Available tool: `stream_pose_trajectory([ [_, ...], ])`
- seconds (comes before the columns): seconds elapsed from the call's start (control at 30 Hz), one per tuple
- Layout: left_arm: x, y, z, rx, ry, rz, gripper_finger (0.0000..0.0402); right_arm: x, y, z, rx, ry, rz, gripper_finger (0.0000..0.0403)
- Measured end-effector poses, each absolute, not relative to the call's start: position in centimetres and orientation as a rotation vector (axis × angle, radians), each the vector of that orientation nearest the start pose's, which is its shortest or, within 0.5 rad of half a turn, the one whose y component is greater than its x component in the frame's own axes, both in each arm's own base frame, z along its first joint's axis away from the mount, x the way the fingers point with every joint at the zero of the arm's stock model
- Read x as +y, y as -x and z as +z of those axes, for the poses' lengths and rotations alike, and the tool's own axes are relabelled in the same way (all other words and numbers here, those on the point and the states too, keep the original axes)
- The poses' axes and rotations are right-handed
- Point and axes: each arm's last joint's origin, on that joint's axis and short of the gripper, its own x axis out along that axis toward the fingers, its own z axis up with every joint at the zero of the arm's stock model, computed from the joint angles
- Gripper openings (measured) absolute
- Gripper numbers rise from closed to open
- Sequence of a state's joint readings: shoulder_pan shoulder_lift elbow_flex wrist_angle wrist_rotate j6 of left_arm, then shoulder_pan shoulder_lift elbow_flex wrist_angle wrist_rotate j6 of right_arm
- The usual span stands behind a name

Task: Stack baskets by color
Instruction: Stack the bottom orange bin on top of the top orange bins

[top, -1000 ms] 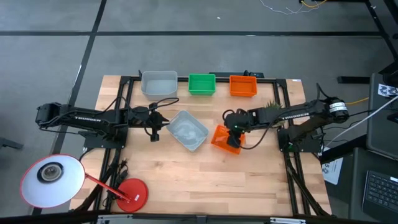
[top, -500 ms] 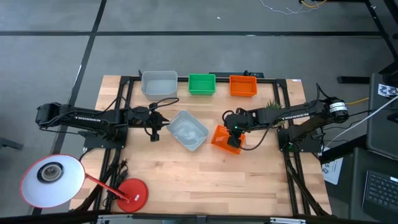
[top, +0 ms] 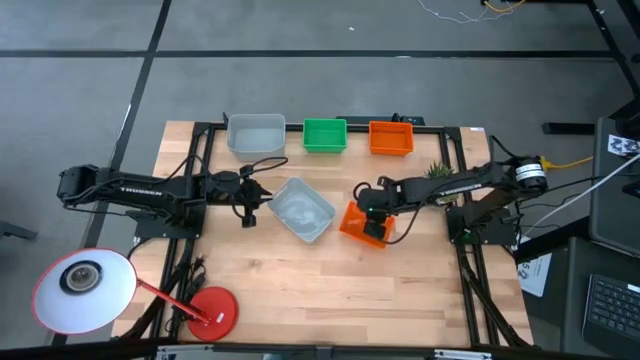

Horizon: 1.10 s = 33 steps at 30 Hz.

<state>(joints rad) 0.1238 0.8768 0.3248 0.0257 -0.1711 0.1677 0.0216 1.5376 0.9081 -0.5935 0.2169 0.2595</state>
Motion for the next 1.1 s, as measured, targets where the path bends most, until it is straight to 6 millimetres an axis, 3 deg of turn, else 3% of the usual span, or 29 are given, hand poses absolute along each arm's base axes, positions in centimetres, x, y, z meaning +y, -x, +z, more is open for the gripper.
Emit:
stream_pose_trajectory([
  [0.27,2.7,-17.3,18.1,0.551,-0.175,0.244,0.005,0.0,-28.4,15.8,1.27,-0.061,-0.331,0.0098],
  [0.37,2.7,-17.3,18.1,0.551,-0.175,0.244,0.005,0.0,-28.5,15.6,1.27,-0.05,-0.346,0.0059],
  [0.43,2.6,-17.3,18.1,0.551,-0.175,0.244,0.005,-0.1,-28.8,16.2,1.256,-0.027,-0.342,0.0019],
  [0.6,2.7,-17.3,18.1,0.551,-0.175,0.244,0.005,-1.4,-28.9,20.6,1.333,0.17,-0.351,0.0004],
  [0.77,2.6,-17.3,18.1,0.552,-0.176,0.243,0.005,-5.7,-28.8,27.4,1.402,0.514,-0.541,0.0002],
  [0.87,2.6,-17.3,18.1,0.552,-0.176,0.243,0.005,-9.8,-28.6,30.8,1.409,0.586,-0.587,0.0002],
  [0.97,2.6,-17.3,18.1,0.552,-0.177,0.243,0.005,-14.1,-27.1,32.5,1.439,0.557,-0.619,0.0002],
  [1.1,2.6,-17.3,18.1,0.552,-0.177,0.243,0.005,-19.0,-24.1,32.3,1.492,0.452,-0.556,0.0001],
])
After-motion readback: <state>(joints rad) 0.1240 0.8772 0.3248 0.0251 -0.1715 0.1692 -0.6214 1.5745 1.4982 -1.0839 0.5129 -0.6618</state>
